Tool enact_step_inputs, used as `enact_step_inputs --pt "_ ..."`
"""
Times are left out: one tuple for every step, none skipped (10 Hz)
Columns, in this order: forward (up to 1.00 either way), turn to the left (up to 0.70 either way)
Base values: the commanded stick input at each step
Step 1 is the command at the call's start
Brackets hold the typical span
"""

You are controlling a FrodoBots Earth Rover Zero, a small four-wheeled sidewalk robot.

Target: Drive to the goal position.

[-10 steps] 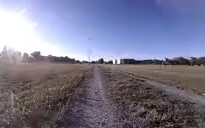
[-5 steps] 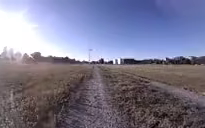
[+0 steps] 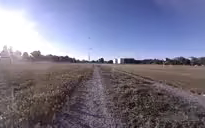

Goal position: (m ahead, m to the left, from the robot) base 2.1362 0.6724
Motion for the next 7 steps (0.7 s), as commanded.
enact_step_inputs --pt "0.5 0.0" --pt "0.5 0.0" --pt "0.5 0.0" --pt "0.5 0.0" --pt "0.5 0.0" --pt "0.5 0.0" --pt "0.5 0.0"
